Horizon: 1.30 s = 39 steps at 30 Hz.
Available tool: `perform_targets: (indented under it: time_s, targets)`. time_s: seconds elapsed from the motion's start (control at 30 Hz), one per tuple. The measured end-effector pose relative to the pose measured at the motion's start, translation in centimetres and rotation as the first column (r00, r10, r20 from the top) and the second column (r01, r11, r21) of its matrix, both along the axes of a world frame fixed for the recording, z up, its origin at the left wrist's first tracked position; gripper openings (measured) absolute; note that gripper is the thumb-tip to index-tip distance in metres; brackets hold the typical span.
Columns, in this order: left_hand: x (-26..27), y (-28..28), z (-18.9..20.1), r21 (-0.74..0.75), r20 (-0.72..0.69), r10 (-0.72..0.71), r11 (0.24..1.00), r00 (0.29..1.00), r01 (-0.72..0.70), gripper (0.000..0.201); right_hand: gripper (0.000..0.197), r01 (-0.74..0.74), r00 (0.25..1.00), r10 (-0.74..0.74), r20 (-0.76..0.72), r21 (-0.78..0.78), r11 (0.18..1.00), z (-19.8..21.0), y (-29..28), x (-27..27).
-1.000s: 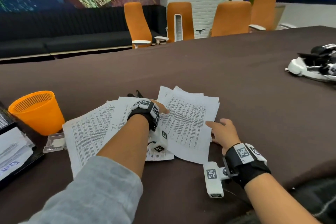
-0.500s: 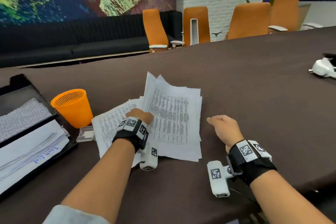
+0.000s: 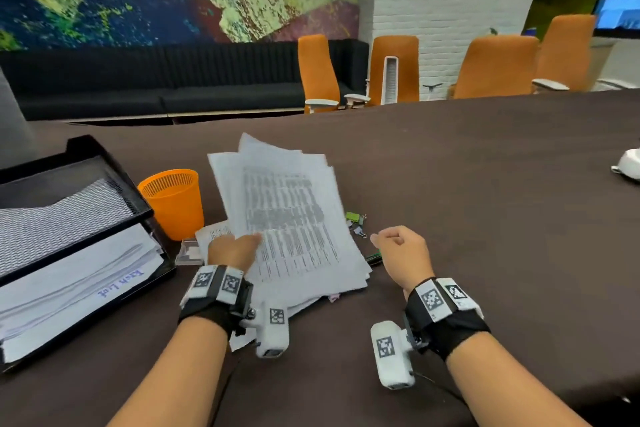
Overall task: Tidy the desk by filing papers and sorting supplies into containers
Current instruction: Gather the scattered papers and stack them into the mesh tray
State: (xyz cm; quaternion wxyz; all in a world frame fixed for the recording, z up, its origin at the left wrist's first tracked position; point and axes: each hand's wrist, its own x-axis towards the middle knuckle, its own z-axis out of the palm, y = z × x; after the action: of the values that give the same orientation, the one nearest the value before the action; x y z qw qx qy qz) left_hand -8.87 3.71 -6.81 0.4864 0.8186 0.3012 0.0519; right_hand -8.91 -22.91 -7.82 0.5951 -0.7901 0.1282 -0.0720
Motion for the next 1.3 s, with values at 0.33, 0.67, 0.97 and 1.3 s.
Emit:
perform_targets:
  time_s: [0.33,0.67,0.97,1.3]
  targets:
    - [-3.4,2.6,-2.1,-0.022,-0.03,0.082,0.996,0.996,-0.083,0.034,0.01,-0.136,0.991,0.136,-0.009,-0.009,0.991,-0.6,5.4,-0.2]
    - [-7.2,-0.4,5.0,-0.042,0.522,-0.088,0.991,0.849,0.128,0.03,0.015,-0.089,0.992,0.081,0.095,0.083,0.993,2.5,2.7,-2.6]
    - [-11.4,-1.7,7.9,-0.224,0.571,-0.391,0.772,0.722,0.595,0.032,0.051,-0.525,0.851,0.445,0.279,0.439,0.729,6.9,-2.1,-7.6]
    - [-11.7,-3.3,7.7,0.245,0.577,-0.578,0.796,0.577,0.553,0.021,0.022,-0.452,0.793,0.366,0.487,0.068,0.889,10.0,-3.3,-9.0]
